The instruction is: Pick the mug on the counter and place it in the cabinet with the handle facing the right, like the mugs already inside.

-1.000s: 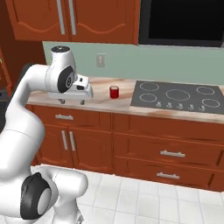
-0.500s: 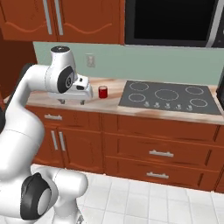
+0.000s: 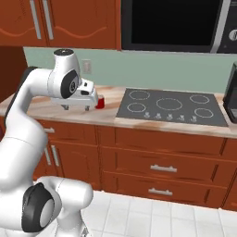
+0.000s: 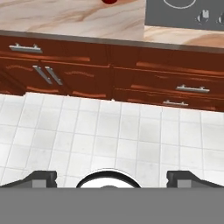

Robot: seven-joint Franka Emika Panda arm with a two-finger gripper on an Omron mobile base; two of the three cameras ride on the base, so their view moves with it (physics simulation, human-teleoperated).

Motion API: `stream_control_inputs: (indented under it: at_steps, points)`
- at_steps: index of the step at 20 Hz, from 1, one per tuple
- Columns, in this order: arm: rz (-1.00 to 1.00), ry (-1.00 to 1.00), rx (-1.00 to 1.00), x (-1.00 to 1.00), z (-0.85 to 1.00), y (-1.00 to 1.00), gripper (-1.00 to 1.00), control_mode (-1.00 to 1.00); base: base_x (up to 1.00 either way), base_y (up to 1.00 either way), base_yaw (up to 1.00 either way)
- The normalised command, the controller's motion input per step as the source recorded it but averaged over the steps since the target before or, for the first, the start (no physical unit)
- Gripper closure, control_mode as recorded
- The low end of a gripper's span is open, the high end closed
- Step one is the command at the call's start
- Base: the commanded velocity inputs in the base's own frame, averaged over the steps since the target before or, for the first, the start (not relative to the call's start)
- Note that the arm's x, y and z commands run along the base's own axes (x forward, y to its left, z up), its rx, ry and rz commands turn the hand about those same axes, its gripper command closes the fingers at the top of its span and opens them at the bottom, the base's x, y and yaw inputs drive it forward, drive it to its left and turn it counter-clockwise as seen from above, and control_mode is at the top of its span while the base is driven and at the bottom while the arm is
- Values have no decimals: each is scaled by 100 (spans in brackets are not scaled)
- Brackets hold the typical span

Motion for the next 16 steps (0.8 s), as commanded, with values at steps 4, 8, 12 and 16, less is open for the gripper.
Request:
stream_control_inputs:
  at_steps: [4,8,12,16]
  points:
    - [0,0,0,0,0,0,-100,100,27,-7,-3]
    - [0,0,0,0,0,0,-100,100,11,0,0]
    - [0,0,0,0,0,0,-100,100,11,0,0]
    - [0,0,0,0,0,0,-100,100,17,4,0]
